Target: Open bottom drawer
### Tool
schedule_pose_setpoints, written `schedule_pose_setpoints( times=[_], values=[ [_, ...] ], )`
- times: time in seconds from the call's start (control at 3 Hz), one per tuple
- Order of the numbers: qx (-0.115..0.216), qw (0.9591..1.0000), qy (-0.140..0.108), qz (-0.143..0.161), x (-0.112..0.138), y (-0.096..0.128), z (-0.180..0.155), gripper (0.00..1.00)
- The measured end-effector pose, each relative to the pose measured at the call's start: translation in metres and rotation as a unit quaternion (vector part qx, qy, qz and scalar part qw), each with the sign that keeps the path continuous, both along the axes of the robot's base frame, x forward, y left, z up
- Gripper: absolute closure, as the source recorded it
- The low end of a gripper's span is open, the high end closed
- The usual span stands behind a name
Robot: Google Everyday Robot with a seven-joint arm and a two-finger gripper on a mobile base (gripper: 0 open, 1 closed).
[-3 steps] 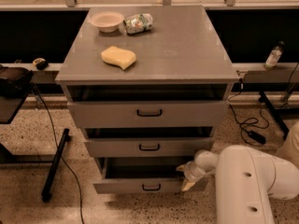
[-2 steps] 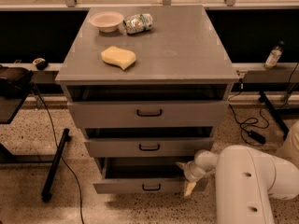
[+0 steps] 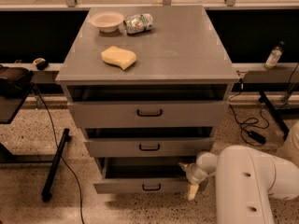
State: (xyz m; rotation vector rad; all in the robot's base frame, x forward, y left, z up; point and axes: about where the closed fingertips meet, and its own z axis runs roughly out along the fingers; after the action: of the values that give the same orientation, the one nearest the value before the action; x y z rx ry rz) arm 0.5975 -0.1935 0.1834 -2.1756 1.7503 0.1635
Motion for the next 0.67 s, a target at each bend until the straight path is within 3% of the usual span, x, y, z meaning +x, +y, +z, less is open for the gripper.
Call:
schedule_pose_setpoints(
  times=[0.33,0.67],
  values=[
    [-0.027,0.9995,0.013,0.009,-0.015,-0.005,0.002,0.16],
    [-0.039,0.9977,0.041,0.037,-0.044,0.003,0.003,0.22]
  ],
)
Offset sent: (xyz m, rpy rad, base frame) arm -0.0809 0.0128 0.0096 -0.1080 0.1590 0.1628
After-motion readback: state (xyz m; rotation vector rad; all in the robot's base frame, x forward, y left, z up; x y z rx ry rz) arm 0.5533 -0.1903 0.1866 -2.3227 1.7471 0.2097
